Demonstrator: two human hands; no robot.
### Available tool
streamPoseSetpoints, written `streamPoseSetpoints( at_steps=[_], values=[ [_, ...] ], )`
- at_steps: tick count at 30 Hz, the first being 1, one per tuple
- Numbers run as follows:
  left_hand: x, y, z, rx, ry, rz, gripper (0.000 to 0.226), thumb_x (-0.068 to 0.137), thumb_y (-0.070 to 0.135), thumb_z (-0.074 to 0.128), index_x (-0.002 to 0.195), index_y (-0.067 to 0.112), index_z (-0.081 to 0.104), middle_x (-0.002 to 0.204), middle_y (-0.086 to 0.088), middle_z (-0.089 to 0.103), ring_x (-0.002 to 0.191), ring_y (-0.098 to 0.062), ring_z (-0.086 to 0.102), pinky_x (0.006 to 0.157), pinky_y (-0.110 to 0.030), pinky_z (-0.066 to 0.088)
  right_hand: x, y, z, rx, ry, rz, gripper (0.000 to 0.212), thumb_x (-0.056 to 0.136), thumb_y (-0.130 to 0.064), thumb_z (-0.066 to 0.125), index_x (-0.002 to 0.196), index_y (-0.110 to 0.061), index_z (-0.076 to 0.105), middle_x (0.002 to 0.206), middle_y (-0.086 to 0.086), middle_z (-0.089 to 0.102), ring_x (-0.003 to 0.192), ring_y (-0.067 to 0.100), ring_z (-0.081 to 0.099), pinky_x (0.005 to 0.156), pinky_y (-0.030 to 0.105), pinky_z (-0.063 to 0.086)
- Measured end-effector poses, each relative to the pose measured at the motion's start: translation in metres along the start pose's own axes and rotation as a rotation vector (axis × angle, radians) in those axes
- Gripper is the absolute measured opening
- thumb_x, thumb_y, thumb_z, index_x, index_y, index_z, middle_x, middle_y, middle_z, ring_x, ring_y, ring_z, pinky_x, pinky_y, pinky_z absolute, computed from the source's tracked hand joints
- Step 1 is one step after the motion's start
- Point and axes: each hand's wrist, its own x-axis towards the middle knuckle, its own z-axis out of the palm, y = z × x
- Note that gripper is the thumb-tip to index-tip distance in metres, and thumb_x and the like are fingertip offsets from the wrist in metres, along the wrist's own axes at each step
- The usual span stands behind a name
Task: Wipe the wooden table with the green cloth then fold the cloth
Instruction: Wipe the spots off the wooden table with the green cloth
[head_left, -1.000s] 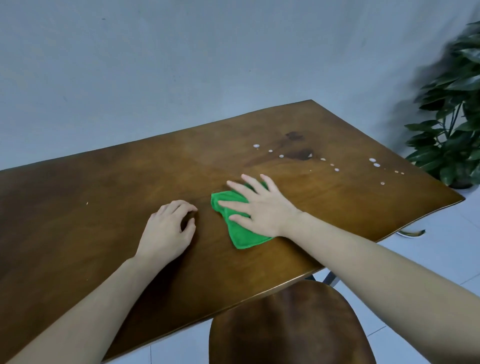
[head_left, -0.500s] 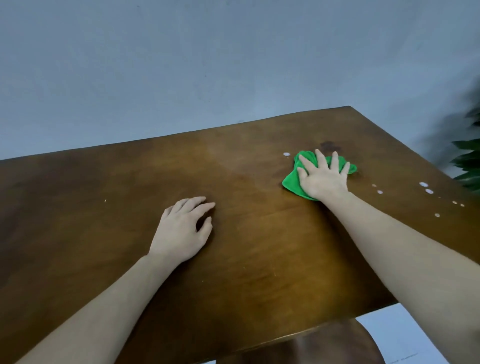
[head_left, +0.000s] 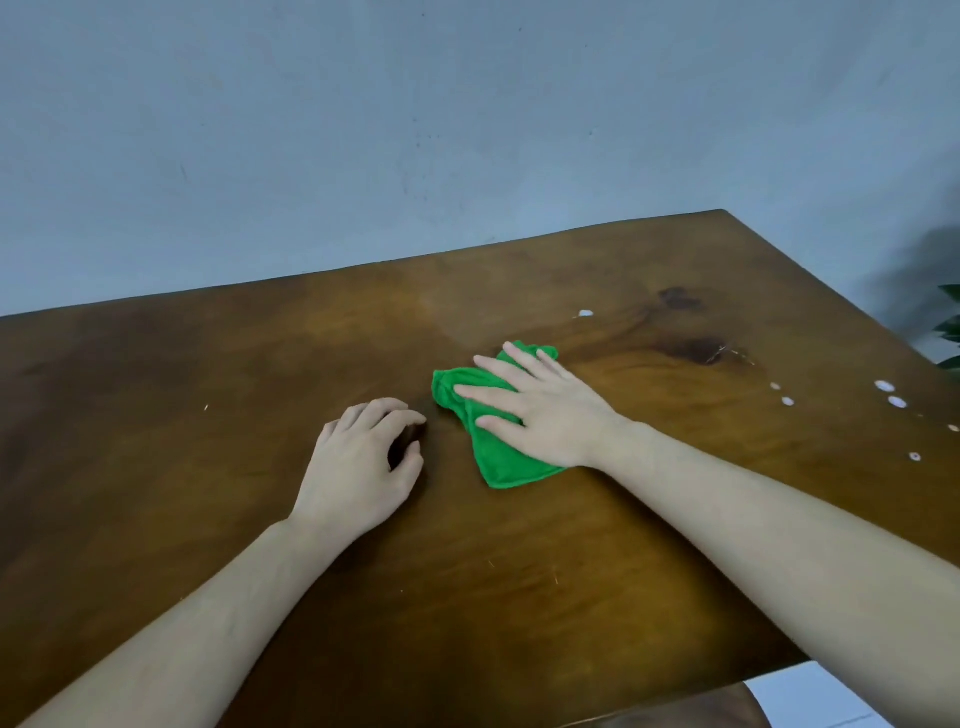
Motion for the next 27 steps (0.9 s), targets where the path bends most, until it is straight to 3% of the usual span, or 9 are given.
streamPoseSetpoints(
  at_steps=[9,14,17,24,27],
  values=[
    [0.060,-0.019,-0.002,0.044,-0.007,-0.062,0.033,0.097,0.037,0.048,0.128,0.030,0.056,0.137,0.009,0.050,0.129,-0.014,0.044,0.108,-0.038,0.037,0.010,0.108,-0.014,0.008,0.020,0.536,0.056,0.101,-0.067,0.013,0.157,-0.055,0.010,0.171,-0.007,0.000,0.157,0.025,-0.006,0.126,0.048,-0.001],
    [0.061,-0.023,0.004,0.033,0.034,-0.072,0.033,0.097,0.038,0.045,0.127,0.031,0.057,0.136,0.011,0.051,0.130,-0.013,0.041,0.111,-0.040,0.033,0.055,0.114,-0.015,0.034,0.041,0.744,0.058,0.103,-0.060,0.016,0.159,-0.048,0.011,0.171,-0.003,-0.003,0.155,0.037,-0.011,0.124,0.057,-0.005],
    [0.061,-0.024,0.005,0.038,0.044,-0.072,0.034,0.097,0.038,0.044,0.128,0.031,0.056,0.136,0.011,0.051,0.130,-0.012,0.041,0.111,-0.038,0.032,0.091,0.082,-0.011,0.002,0.014,0.605,0.058,0.102,-0.060,0.014,0.159,-0.049,0.009,0.171,-0.003,-0.005,0.154,0.039,-0.013,0.123,0.059,-0.006],
    [0.061,-0.028,0.009,0.050,0.056,-0.089,0.035,0.096,0.041,0.044,0.128,0.032,0.055,0.137,0.011,0.050,0.131,-0.010,0.040,0.112,-0.037,0.032,0.119,0.003,-0.004,-0.047,-0.020,-0.026,0.054,0.103,-0.063,0.016,0.156,-0.053,0.012,0.171,-0.007,-0.002,0.155,0.032,-0.012,0.124,0.057,-0.007],
    [0.062,-0.028,0.009,0.082,0.060,-0.132,0.038,0.095,0.045,0.042,0.130,0.033,0.053,0.143,0.010,0.045,0.136,-0.013,0.034,0.115,-0.041,0.026,0.111,0.017,-0.006,-0.044,-0.008,-0.078,0.055,0.102,-0.066,0.015,0.155,-0.055,0.012,0.170,-0.010,0.001,0.156,0.025,-0.009,0.121,0.048,-0.009]
  ],
)
